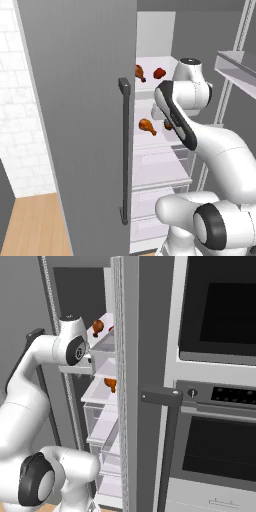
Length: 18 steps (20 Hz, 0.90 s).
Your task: Place one bell pepper and one chicken drumstick in each tupperware on the nearby counter, to pack two identical lunches.
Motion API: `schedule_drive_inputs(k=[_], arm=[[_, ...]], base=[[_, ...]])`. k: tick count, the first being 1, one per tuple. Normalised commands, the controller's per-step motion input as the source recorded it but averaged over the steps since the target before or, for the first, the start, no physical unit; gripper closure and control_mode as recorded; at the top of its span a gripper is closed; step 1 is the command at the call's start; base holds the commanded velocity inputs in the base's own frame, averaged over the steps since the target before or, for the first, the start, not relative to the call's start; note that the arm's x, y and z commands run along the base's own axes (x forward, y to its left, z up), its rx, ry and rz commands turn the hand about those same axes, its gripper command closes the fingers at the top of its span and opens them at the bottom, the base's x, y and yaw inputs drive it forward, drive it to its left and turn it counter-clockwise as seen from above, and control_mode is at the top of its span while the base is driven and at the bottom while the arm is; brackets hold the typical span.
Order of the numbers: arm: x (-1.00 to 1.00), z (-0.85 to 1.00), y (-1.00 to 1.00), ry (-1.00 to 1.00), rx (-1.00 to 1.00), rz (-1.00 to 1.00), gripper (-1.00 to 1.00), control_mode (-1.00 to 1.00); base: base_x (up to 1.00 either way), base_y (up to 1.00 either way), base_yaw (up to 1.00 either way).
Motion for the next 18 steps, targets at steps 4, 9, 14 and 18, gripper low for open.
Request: schedule_drive_inputs(k=[4, 9, 14, 18], arm=[[0.17, -0.13, -0.02, -0.01, -0.03, 0.0, -1.0, -1.0], [0.2, -0.29, -0.06, -0.08, -0.02, 0.0, -1.0, -1.0], [0.44, -0.24, 0.0, -0.11, 0.0, 0.0, -1.0, -1.0], [0.61, -0.24, 0.0, -0.07, 0.08, 0.01, -1.0, -1.0]], base=[[0.0, 0.0, 0.0], [0.0, 0.0, 0.0], [0.0, 0.0, 0.0], [0.0, 0.0, 0.0]])
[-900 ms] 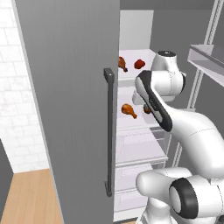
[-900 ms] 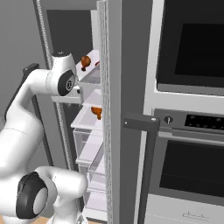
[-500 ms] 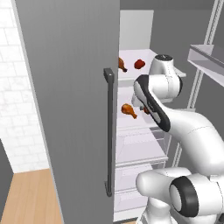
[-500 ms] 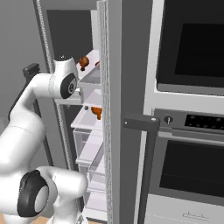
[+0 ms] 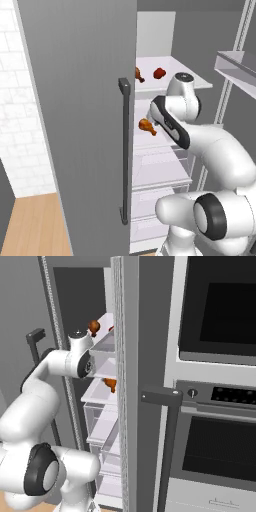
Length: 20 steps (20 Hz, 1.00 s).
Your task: Place one bell pepper and one chicken drumstick in each tupperware on the nearby counter, to pack two identical lunches.
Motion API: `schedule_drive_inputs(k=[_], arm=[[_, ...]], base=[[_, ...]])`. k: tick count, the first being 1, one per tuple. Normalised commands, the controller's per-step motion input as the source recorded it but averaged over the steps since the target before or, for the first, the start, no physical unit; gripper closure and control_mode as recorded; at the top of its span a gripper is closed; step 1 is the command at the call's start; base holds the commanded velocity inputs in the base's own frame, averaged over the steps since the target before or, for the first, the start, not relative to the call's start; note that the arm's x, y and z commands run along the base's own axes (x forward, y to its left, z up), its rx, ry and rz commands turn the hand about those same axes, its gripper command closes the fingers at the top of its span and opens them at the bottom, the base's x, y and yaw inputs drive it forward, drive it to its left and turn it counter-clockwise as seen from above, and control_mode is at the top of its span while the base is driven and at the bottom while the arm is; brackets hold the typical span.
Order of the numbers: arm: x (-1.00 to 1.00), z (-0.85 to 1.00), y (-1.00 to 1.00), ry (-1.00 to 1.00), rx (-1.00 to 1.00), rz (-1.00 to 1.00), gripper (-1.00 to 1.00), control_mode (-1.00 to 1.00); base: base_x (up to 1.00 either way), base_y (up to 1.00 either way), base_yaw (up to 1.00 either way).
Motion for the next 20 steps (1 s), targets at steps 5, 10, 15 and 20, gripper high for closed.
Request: schedule_drive_inputs(k=[5, 10, 15, 20], arm=[[0.45, -0.17, -0.17, -0.06, 0.18, 0.11, -1.0, -1.0], [0.37, -0.27, -0.06, 0.0, 0.01, 0.07, -1.0, -1.0], [0.43, -0.39, 0.06, 0.01, -0.04, 0.0, -1.0, -1.0], [0.43, -0.41, 0.0, 0.0, 0.0, 0.0, -1.0, -1.0]], base=[[0.0, 0.0, 0.0], [0.0, 0.0, 0.0], [0.0, 0.0, 0.0], [0.0, 0.0, 0.0]])
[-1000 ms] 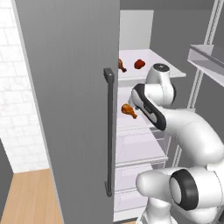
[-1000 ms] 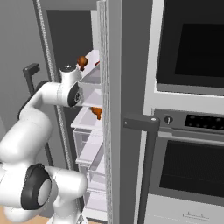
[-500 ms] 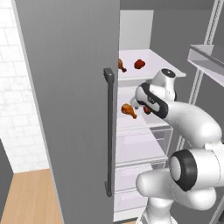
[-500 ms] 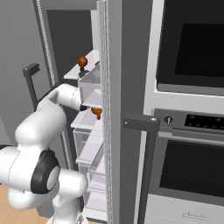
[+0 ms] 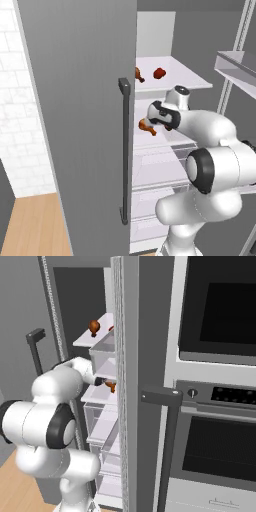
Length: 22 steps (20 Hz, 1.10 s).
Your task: Place one bell pepper and one chicken drumstick in each tupperware on the nearby counter, to pack two identical lunches.
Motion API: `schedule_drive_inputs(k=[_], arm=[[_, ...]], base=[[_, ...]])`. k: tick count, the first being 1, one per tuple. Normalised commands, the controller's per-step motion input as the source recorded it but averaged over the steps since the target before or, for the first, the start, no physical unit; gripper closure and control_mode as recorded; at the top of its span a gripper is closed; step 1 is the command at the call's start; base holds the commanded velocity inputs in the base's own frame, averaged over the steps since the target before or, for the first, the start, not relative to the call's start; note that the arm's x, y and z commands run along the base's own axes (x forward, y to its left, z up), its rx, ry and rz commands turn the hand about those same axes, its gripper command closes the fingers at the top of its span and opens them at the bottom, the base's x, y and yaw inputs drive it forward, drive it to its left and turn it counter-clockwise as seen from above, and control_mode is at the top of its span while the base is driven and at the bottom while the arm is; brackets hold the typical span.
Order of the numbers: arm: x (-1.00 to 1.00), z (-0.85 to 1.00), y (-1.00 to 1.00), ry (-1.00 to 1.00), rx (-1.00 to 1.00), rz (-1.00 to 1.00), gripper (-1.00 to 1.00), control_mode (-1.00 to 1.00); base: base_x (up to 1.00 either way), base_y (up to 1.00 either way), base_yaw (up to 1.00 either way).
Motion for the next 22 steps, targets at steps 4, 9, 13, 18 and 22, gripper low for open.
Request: schedule_drive_inputs(k=[4, 9, 13, 18, 22], arm=[[0.45, -0.28, 0.0, -0.01, 0.0, 0.0, -1.0, -1.0], [0.43, -0.22, 0.0, 0.0, -0.01, 0.0, -1.0, -1.0], [0.41, -0.3, 0.0, 0.0, -0.02, 0.0, -1.0, -1.0], [0.31, -0.36, 0.03, 0.0, -0.07, 0.0, -1.0, -1.0], [0.19, -0.26, 0.02, 0.0, -0.11, 0.02, -1.0, -1.0]], base=[[0.0, 0.0, 0.0], [0.0, 0.0, 0.0], [0.0, 0.0, 0.0], [0.0, 0.0, 0.0], [0.0, 0.0, 0.0]])
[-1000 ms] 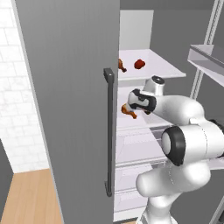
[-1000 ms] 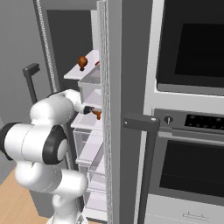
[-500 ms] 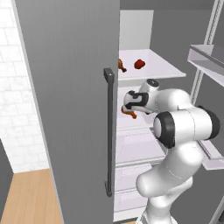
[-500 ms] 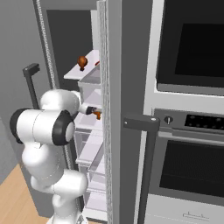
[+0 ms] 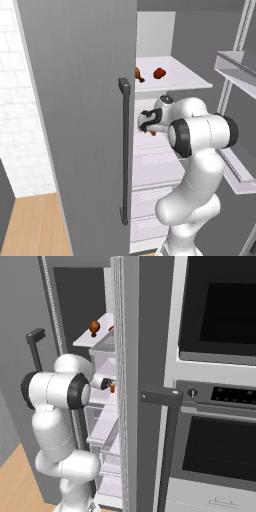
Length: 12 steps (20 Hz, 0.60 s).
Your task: Place one bell pepper and one chicken drumstick in each tupperware on the nearby counter, to pack two identical lunches.
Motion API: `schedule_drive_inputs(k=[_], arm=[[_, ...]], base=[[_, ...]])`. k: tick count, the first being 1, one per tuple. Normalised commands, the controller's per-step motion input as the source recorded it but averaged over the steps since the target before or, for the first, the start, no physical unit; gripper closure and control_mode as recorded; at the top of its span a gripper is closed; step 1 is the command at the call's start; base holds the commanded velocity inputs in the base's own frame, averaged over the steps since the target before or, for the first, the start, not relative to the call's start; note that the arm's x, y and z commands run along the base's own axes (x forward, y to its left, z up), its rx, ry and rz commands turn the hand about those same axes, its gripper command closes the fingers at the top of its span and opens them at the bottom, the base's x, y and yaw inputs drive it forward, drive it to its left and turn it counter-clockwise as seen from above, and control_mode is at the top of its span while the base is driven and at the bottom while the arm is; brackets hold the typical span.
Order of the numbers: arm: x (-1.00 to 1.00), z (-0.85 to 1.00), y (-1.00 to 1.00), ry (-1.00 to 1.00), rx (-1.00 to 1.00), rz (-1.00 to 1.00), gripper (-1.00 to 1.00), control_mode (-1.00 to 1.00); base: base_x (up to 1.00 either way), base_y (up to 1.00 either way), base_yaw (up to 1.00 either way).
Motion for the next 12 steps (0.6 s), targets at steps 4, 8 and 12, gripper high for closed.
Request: schedule_drive_inputs(k=[4, 8, 12], arm=[[0.3, -0.22, 0.03, 0.0, -0.06, 0.01, -1.0, -1.0], [0.33, -0.09, 0.0, -0.01, 0.0, 0.0, -1.0, -1.0], [0.3, -0.11, 0.0, 0.0, 0.0, 0.0, -1.0, -1.0]], base=[[0.0, 0.0, 0.0], [0.0, 0.0, 0.0], [0.0, 0.0, 0.0]])
